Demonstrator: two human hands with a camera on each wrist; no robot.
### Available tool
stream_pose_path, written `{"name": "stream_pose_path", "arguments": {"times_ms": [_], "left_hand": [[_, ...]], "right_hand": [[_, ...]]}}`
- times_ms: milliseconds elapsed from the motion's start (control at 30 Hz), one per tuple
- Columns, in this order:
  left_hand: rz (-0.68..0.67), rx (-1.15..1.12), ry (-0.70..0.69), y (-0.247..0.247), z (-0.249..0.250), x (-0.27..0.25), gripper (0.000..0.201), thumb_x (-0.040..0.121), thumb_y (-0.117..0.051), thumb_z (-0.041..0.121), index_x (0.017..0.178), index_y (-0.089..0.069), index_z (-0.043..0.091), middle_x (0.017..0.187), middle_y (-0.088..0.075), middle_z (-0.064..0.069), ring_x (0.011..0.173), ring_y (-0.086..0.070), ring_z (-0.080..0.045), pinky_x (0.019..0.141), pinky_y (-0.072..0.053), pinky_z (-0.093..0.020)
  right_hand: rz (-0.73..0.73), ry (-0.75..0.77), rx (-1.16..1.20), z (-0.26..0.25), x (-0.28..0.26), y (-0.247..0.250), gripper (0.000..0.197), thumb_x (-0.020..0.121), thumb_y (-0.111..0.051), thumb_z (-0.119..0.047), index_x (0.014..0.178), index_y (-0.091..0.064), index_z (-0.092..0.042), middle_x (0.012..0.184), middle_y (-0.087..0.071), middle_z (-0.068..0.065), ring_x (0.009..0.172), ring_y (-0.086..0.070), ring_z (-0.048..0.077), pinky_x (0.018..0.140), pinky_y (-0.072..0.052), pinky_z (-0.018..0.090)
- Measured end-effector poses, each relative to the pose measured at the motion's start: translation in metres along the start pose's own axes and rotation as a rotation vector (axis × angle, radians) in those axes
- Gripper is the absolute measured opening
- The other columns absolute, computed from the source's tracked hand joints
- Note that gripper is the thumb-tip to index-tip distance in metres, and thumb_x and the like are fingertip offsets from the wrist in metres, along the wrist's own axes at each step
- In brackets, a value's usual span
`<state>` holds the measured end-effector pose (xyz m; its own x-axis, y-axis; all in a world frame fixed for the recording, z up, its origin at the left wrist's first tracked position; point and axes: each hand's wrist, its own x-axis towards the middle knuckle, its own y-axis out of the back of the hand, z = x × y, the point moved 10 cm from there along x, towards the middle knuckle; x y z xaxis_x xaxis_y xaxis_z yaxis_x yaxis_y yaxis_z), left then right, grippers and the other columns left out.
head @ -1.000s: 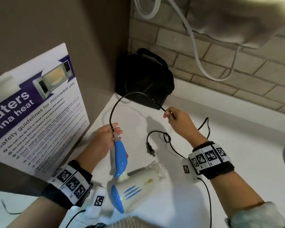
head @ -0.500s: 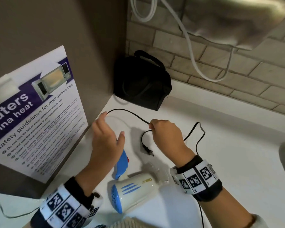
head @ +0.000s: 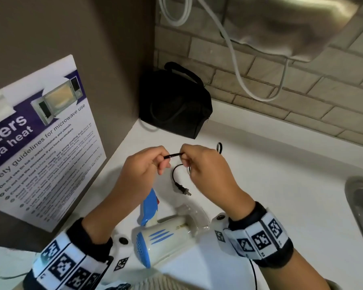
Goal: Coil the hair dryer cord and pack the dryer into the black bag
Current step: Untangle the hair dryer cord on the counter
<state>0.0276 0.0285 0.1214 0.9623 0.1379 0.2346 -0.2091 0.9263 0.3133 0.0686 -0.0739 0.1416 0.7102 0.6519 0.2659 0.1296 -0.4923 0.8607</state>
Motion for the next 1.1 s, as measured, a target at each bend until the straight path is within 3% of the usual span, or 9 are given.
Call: {"name": "stream_pose_path", "arguments": {"times_ms": [100, 267, 333, 433, 633, 733, 800, 900, 1100], "left_hand": [[0.03, -0.081, 0.063, 0.01, 0.008, -0.003, 0.022, 0.065, -0.029, 0.002, 0.057, -0.045, 0.015, 0.06, -0.053, 0.001, 0.077, -0.06, 0.0, 0.073, -0.041, -0.007], [0.098, -0.237, 0.038, 0.03, 0.028, -0.007, 0.051, 0.074, -0.028, -0.016, 0.049, -0.045, 0.025, 0.053, -0.047, 0.011, 0.072, -0.058, 0.002, 0.07, -0.04, -0.004], [0.143, -0.266, -0.005, 0.042, 0.033, -0.01, 0.065, 0.074, -0.025, -0.026, 0.048, -0.046, 0.029, 0.053, -0.046, 0.009, 0.071, -0.059, -0.001, 0.074, -0.042, -0.007], [0.167, -0.298, -0.099, 0.057, 0.042, -0.014, 0.065, 0.083, -0.024, -0.028, 0.055, -0.045, 0.026, 0.052, -0.043, 0.014, 0.067, -0.056, -0.008, 0.086, -0.045, -0.027], [0.206, -0.406, -0.106, 0.068, 0.039, -0.019, 0.04, 0.092, -0.029, -0.012, 0.064, -0.041, 0.014, 0.069, -0.037, -0.026, 0.078, -0.057, -0.017, 0.088, -0.044, -0.03], [0.212, -0.422, -0.1, 0.074, 0.04, -0.019, 0.04, 0.091, -0.026, -0.014, 0.064, -0.04, 0.012, 0.071, -0.036, -0.031, 0.074, -0.056, -0.011, 0.084, -0.043, -0.022], [0.195, -0.431, -0.116, 0.073, 0.042, -0.019, 0.054, 0.088, -0.024, -0.023, 0.058, -0.041, 0.018, 0.061, -0.041, -0.019, 0.071, -0.055, -0.009, 0.086, -0.044, -0.023], [0.19, -0.489, -0.151, 0.078, 0.047, -0.02, 0.066, 0.085, -0.023, -0.024, 0.057, -0.051, 0.029, 0.053, -0.046, 0.016, 0.066, -0.053, -0.005, 0.092, -0.045, -0.025], [0.209, -0.573, -0.089, 0.077, 0.027, -0.015, 0.051, 0.081, -0.029, -0.01, 0.058, -0.052, 0.029, 0.053, -0.045, 0.017, 0.068, -0.053, -0.008, 0.1, -0.04, -0.033]], "right_hand": [[0.055, 0.01, 0.157, 0.018, 0.004, 0.01, 0.022, 0.061, -0.034, 0.004, 0.068, -0.047, -0.012, 0.061, -0.047, -0.003, 0.058, -0.039, 0.015, 0.055, -0.033, 0.024], [0.102, -0.007, 0.299, 0.05, 0.013, 0.015, 0.032, 0.059, -0.031, 0.015, 0.066, -0.043, -0.014, 0.061, -0.041, -0.005, 0.058, -0.038, 0.007, 0.056, -0.029, 0.012], [0.108, -0.054, 0.331, 0.071, 0.014, 0.011, 0.032, 0.06, -0.031, 0.018, 0.065, -0.041, -0.011, 0.061, -0.039, -0.002, 0.057, -0.036, 0.005, 0.055, -0.028, 0.012], [0.083, -0.152, 0.356, 0.102, 0.011, -0.005, 0.026, 0.061, -0.03, 0.02, 0.065, -0.042, -0.003, 0.063, -0.039, 0.005, 0.058, -0.032, 0.006, 0.054, -0.026, 0.014], [0.033, -0.199, 0.337, 0.135, 0.018, -0.034, 0.037, 0.063, -0.03, 0.017, 0.062, -0.04, -0.018, 0.062, -0.038, -0.004, 0.057, -0.03, 0.007, 0.055, -0.026, 0.016], [-0.014, -0.243, 0.312, 0.155, 0.018, -0.05, 0.037, 0.069, -0.032, 0.018, 0.063, -0.04, -0.018, 0.061, -0.037, -0.004, 0.057, -0.032, 0.01, 0.056, -0.027, 0.016], [-0.05, -0.269, 0.275, 0.169, 0.015, -0.059, 0.033, 0.071, -0.034, 0.016, 0.064, -0.042, -0.015, 0.06, -0.038, -0.004, 0.057, -0.033, 0.01, 0.056, -0.027, 0.018], [-0.095, -0.323, 0.177, 0.195, 0.008, -0.071, 0.036, 0.072, -0.036, 0.013, 0.061, -0.039, -0.021, 0.057, -0.04, -0.009, 0.054, -0.033, 0.007, 0.054, -0.027, 0.02], [-0.155, -0.41, 0.016, 0.233, -0.005, -0.08, 0.033, 0.077, -0.041, 0.006, 0.06, -0.04, -0.023, 0.055, -0.042, -0.011, 0.054, -0.036, 0.008, 0.061, -0.032, 0.029]]}}
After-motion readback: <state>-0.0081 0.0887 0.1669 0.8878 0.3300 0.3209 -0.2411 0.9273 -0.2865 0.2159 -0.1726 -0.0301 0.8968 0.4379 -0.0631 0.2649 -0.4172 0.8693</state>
